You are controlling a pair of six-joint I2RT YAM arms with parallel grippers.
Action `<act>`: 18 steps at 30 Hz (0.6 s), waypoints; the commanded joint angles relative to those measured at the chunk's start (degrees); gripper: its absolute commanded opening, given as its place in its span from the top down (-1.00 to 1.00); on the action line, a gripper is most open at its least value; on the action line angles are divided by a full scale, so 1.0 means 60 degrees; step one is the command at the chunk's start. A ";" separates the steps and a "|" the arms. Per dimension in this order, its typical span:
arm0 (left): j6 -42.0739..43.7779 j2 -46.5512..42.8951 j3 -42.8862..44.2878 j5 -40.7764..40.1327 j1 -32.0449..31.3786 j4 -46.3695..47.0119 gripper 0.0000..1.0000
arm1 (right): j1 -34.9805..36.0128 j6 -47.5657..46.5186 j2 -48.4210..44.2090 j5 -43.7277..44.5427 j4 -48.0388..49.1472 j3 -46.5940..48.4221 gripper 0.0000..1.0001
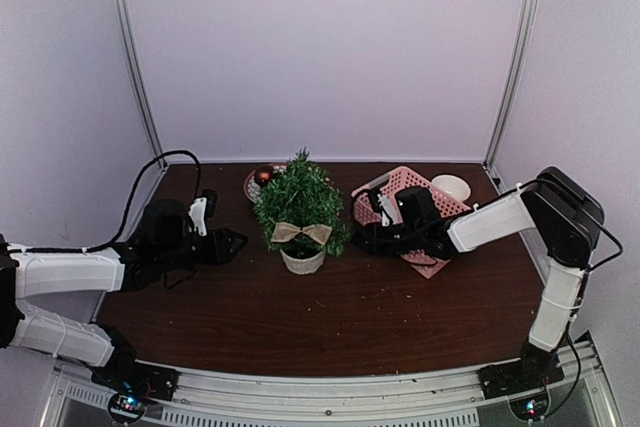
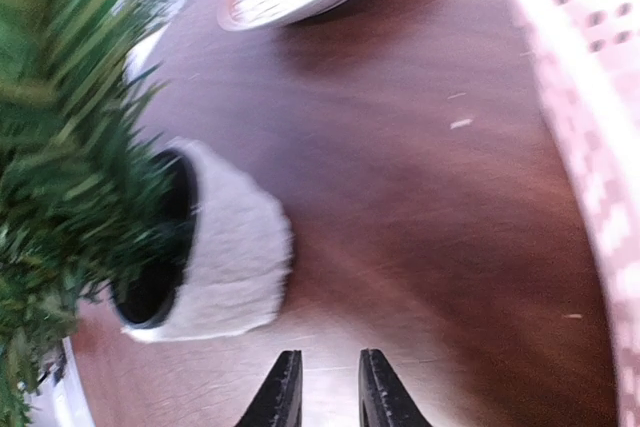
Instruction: Decorate the small christmas tree
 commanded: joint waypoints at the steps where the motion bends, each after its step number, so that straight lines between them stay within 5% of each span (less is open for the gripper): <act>1: 0.0112 -0.0070 0.0132 0.0062 0.0097 0.0410 0.12 | -0.0287 -0.0415 -0.0611 0.1453 -0.0889 -0.0135 0.51; 18: 0.0083 -0.0016 -0.0007 0.0055 0.0112 0.0533 0.12 | 0.0316 0.1026 0.0219 0.0356 0.1566 0.0351 0.46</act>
